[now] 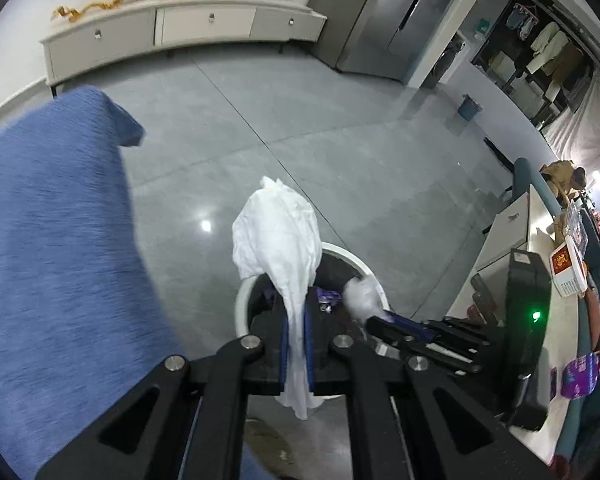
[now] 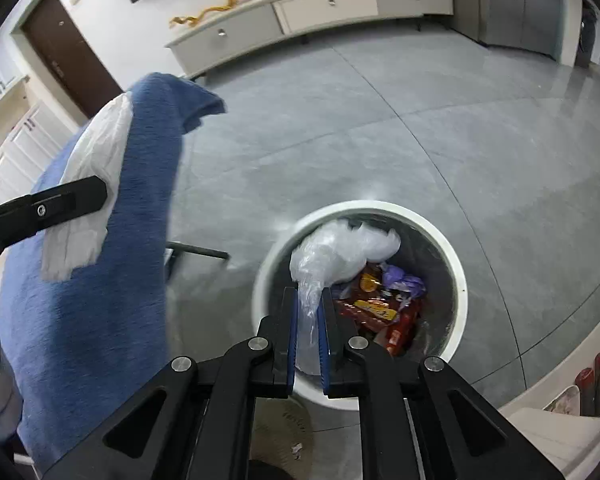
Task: Collect trash
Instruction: 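Carry both items over the black bin and open both tools to drop them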
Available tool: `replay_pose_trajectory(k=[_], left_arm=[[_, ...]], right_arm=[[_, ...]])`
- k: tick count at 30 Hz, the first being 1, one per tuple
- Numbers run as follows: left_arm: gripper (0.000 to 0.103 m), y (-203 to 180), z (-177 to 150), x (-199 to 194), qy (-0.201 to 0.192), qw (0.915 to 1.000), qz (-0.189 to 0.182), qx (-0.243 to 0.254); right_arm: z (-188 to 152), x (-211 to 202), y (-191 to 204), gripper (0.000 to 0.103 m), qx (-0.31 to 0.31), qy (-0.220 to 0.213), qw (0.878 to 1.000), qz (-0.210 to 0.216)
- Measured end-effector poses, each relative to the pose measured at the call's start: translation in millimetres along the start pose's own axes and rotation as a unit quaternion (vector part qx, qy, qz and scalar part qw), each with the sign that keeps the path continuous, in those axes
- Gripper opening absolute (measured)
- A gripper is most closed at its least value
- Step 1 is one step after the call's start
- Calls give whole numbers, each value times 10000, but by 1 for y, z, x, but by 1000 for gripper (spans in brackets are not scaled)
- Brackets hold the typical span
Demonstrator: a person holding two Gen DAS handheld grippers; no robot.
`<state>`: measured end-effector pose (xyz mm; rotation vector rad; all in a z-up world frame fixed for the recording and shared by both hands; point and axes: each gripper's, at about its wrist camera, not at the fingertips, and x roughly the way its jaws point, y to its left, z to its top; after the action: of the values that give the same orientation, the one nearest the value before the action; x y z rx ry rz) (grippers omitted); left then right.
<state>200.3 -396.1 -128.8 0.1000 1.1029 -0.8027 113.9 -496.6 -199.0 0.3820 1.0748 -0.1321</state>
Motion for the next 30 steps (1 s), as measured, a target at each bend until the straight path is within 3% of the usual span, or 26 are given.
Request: replay_pose_trajectory(k=[5, 8, 10, 11, 13, 15, 24, 30], left_arm=[[8, -12, 11, 23, 148, 9998, -156, -1], [9, -19, 13, 29, 198, 9993, -307, 28], [12, -22, 11, 28, 188, 9992, -358, 72], [15, -24, 11, 27, 172, 9991, -365, 102], [45, -27, 9, 24, 118, 9992, -359, 148], [52, -31, 8, 20, 21, 9993, -335, 179], [52, -41, 0, -11, -294, 9991, -157, 279], [52, -41, -22, -69, -1005, 9919, 656, 421]], right_arm=[[2, 15, -14, 12, 68, 73, 9997, -218], [0, 15, -19, 30, 96, 51, 9993, -362], [-4, 9, -23, 34, 131, -13, 9990, -421], [-5, 6, -24, 34, 145, -36, 9989, -439], [-7, -1, -26, 37, 197, -109, 9986, -474], [-10, -11, -25, 40, 219, -192, 9982, -528], [-23, -67, -21, 43, 353, -671, 9940, -794], [-22, -106, 9, 50, 159, -1113, 9906, -773]])
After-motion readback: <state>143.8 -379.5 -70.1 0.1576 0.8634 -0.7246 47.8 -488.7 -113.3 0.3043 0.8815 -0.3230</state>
